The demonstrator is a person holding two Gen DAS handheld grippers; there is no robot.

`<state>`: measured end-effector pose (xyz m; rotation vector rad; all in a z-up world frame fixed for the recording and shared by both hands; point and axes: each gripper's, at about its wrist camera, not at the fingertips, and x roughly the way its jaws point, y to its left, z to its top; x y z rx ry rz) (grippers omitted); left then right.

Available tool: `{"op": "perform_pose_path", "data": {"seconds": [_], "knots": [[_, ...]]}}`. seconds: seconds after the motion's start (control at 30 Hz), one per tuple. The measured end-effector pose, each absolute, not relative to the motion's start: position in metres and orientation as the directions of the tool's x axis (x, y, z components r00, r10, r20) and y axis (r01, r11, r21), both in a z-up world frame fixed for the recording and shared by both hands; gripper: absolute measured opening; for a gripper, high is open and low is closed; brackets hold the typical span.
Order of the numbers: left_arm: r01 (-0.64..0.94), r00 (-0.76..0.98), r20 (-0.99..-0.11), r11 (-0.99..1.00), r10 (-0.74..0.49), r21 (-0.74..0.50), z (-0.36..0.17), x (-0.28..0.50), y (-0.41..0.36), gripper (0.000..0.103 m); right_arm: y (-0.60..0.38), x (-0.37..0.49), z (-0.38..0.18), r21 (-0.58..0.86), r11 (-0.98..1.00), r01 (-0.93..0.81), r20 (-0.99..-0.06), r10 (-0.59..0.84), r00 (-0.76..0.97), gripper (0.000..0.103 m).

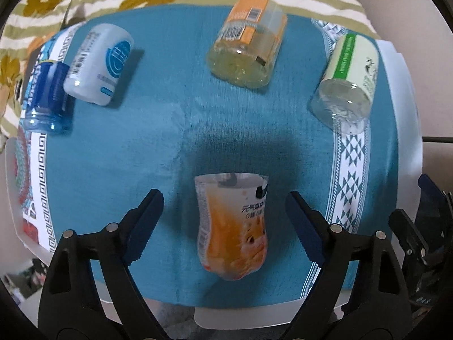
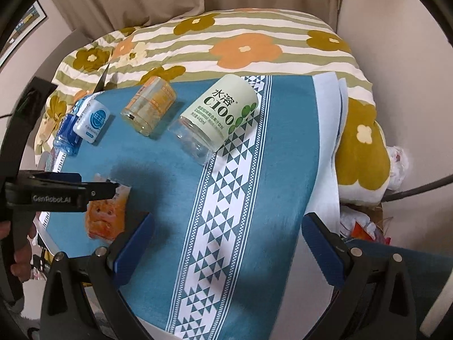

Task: Flip cup upright
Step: 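Grasp the orange cup with the left gripper from the right gripper, then rotate the cup upright with the left gripper and lower it onto the cloth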

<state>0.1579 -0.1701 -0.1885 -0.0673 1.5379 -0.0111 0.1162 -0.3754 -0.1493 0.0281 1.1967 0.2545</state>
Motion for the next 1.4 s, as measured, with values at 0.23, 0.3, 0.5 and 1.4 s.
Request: {"op": "perform_pose_path", "data": {"seconds": [0.23, 0.3, 0.5, 1.4], "knots": [[-0.059, -0.05, -0.998, 0.998, -0.038, -0.035, -0.204, 0.164, -0.172, 0.084, -0.374, 0.127, -0.159, 0.192, 0.961, -0.2, -0.915, 0.249, 0.319, 0.103], [-0.064, -0.065, -0.997, 0.997, -0.04, -0.036, -0.207, 0.165, -0.172, 0.082, -0.373, 0.13, -0.161, 0.197, 0.959, -0.202, -0.914, 0.255, 0.315, 0.103], [-0.058, -0.096, -0.994, 0.997, -0.049, -0.044, -0.209, 0.166, -0.173, 0.062, -0.377, 0.136, -0.167, 0.208, 0.958, -0.195, -0.917, 0.261, 0.303, 0.103], [0.004, 0.31, -0.943, 0.992, -0.12, -0.125, -0.146, 0.123, -0.137, 0.059, -0.357, 0.127, -0.139, 0.169, 0.958, -0.232, -0.884, 0.251, 0.395, 0.103]]}}
